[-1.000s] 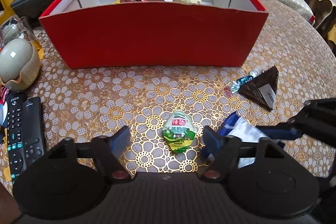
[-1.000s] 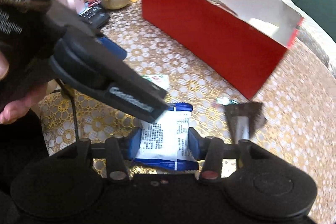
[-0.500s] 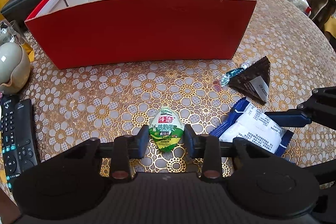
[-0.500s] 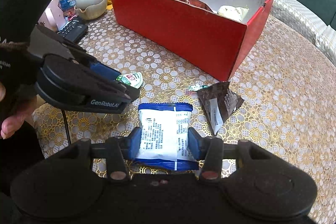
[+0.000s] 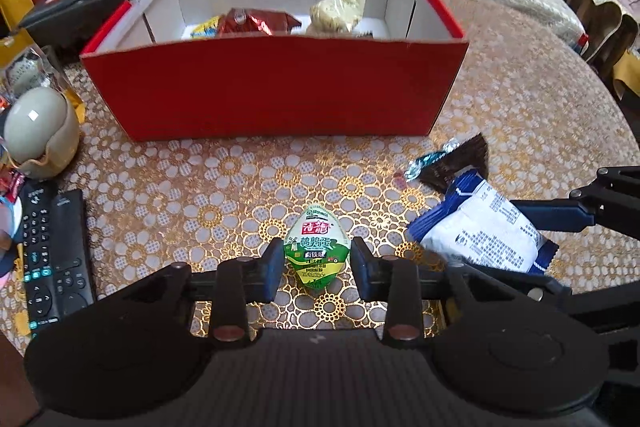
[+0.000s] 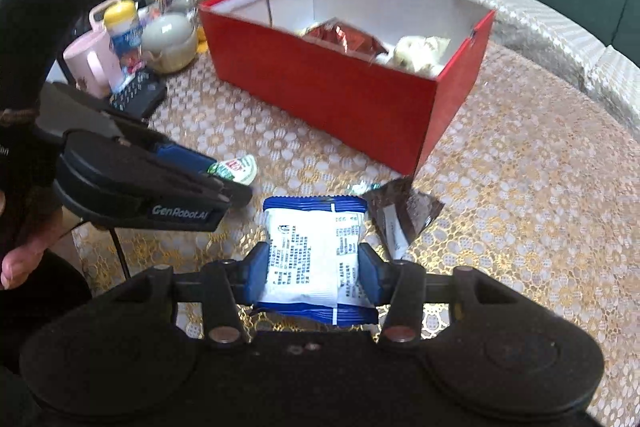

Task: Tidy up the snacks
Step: 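Carry the drink pouch and blue-white packet over the red box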

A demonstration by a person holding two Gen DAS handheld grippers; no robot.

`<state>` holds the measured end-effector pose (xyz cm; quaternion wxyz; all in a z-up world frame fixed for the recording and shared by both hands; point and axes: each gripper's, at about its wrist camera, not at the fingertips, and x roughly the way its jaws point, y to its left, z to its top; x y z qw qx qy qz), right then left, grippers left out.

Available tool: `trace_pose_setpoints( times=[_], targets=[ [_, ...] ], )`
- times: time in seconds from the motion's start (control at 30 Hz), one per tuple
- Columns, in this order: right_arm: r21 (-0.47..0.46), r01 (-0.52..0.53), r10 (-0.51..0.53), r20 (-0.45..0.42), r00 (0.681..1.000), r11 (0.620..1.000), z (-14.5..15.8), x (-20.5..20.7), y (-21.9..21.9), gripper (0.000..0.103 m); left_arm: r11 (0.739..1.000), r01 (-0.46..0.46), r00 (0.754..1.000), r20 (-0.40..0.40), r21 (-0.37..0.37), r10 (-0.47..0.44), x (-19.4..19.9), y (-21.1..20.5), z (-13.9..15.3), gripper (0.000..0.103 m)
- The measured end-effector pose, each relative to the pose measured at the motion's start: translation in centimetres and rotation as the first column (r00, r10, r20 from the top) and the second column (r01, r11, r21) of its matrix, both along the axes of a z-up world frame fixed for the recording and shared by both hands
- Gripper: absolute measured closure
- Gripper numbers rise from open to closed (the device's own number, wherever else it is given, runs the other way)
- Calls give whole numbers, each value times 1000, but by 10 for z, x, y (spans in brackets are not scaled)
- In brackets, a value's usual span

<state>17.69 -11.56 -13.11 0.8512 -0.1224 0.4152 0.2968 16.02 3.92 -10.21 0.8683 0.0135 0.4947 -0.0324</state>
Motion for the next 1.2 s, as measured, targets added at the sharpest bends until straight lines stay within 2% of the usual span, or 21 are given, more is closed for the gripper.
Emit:
trace_pose_setpoints(
  times=[0.3, 0.47, 0.8, 1.07, 1.2],
  targets=[
    [72, 30, -37, 95, 995, 997, 42, -5, -10, 57, 1000, -4, 996, 85, -14, 5, -6, 4, 40, 68],
    [93, 32, -46, 155, 987, 995, 67, 1, -10, 57, 1000, -1, 989, 151, 10, 0, 0, 5, 64, 68],
    [138, 66, -94, 206, 974, 988, 107, 44, -1, 57, 999, -3, 971, 238, 50, -9, 32, 13, 100, 68],
    [138, 113, -139, 188, 972, 984, 110, 90, 14, 56, 995, -32, 969, 245, 97, 8, 75, 28, 107, 68],
    [125, 135, -153, 153, 976, 983, 100, 115, 23, 56, 994, -48, 977, 212, 99, 26, 100, 38, 98, 68]
  ],
)
